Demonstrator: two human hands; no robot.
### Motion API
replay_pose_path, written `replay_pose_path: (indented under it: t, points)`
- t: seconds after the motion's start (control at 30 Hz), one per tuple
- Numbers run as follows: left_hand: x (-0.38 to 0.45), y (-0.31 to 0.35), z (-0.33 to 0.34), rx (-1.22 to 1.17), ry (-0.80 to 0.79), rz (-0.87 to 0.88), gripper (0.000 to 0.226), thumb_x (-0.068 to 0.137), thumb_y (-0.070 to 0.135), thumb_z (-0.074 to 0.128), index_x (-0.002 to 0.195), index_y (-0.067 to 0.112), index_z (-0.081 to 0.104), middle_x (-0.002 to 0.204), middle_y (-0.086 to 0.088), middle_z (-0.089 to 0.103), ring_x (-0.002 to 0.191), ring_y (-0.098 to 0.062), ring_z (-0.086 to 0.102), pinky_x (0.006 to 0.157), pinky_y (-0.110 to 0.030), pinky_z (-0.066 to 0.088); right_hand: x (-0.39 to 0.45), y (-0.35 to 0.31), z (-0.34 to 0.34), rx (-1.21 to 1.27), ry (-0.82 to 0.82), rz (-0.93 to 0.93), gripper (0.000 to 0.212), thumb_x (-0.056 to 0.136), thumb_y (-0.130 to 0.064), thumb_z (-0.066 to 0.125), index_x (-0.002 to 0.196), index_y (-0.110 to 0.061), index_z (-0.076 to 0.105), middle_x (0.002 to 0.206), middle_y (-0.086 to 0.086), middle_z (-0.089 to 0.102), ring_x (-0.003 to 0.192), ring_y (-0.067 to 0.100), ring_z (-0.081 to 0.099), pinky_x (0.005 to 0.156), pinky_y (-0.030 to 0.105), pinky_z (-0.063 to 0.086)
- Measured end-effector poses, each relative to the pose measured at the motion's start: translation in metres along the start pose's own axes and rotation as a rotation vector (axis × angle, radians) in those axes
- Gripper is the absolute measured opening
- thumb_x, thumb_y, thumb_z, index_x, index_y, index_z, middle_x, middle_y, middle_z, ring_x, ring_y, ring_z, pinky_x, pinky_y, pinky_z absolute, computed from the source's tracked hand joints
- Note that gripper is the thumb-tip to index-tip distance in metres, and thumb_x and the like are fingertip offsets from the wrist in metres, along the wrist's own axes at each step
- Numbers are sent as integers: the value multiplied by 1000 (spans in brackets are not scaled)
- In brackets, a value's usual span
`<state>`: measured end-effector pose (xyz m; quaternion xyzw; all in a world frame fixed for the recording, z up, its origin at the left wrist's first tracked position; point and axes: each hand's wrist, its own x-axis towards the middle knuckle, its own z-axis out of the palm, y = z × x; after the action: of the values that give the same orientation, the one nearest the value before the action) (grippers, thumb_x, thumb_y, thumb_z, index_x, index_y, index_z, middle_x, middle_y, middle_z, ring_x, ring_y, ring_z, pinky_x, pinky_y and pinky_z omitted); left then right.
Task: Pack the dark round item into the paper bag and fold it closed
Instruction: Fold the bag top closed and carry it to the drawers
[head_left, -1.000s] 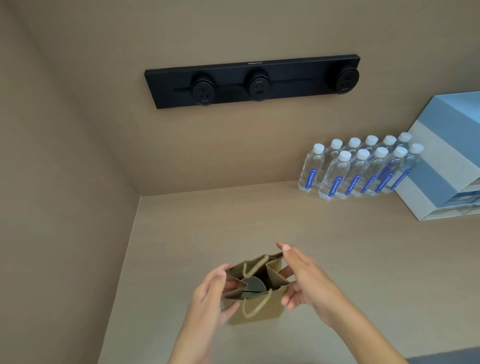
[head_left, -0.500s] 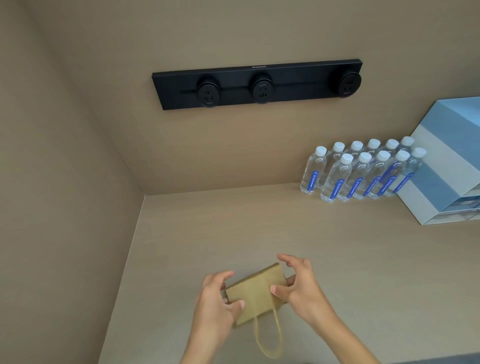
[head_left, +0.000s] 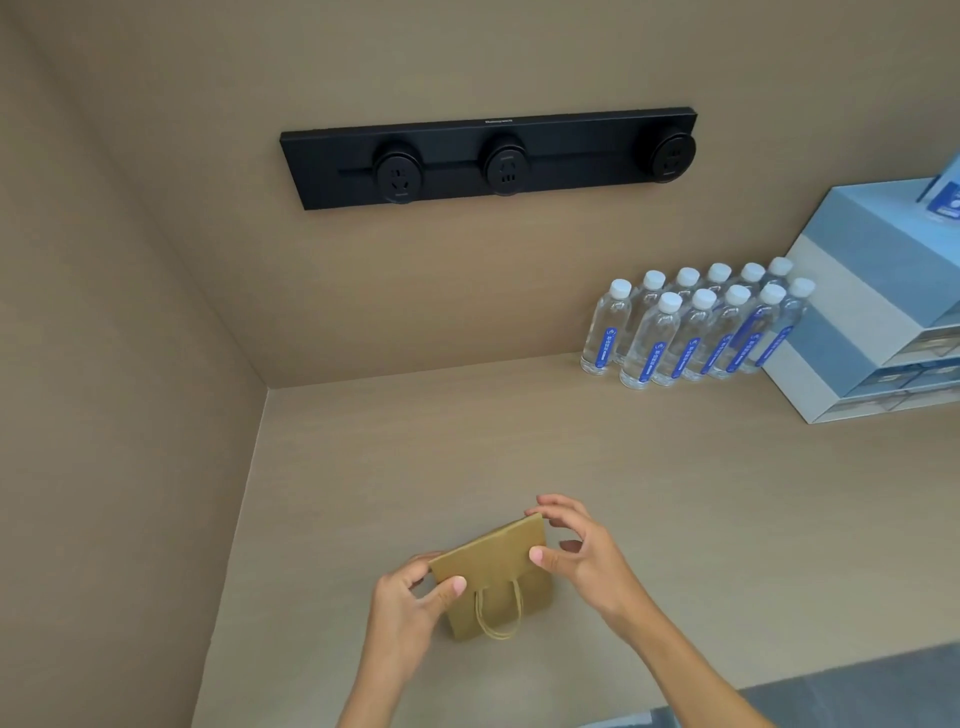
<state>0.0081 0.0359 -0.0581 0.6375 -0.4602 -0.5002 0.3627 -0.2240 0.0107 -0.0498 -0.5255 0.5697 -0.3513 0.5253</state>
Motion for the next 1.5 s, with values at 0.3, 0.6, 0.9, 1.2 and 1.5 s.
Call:
replay_pose_path:
  t: [0.3,0.6,0.9,1.2,1.5]
  points:
    - [-6,11,16,-25,-59,81,9,80,7,76,77,13,81,80,7,81,75,-3,74,66,-7,49,-34,8,9,211,295,33,20,82,9,68,76,-7,78,82,3,76,80,18,68,76,27,50]
    - [-37,83,130,-11,-377,252,7,80,6,76,77,12,79,79,-11,78,67,-6,65,65,-18,49,-132,13,-94,259,668,-48,27,84,6,67,82,-18,80,86,0,79,85,13,72,77,24,54]
    - [-116,147,350,28,-730,369,24,81,4,75,76,27,82,79,5,81,73,-4,73,64,-12,53,-277,49,-265,220,1079,-97,21,81,9,68,74,-9,76,78,3,73,74,16,68,70,24,54]
    - [-188,192,550,73,-1030,445,26,82,4,74,75,28,81,78,6,81,70,-4,74,58,-12,53,-385,91,-406,268,1401,-73,22,83,8,67,73,-10,76,79,4,74,73,13,68,70,25,54]
    - [-198,231,742,86,-1249,519,18,81,14,74,81,31,81,81,5,81,74,-8,75,63,-17,55,-412,136,-553,237,1621,-41,25,82,6,68,71,-15,75,78,-1,74,71,9,66,67,19,50]
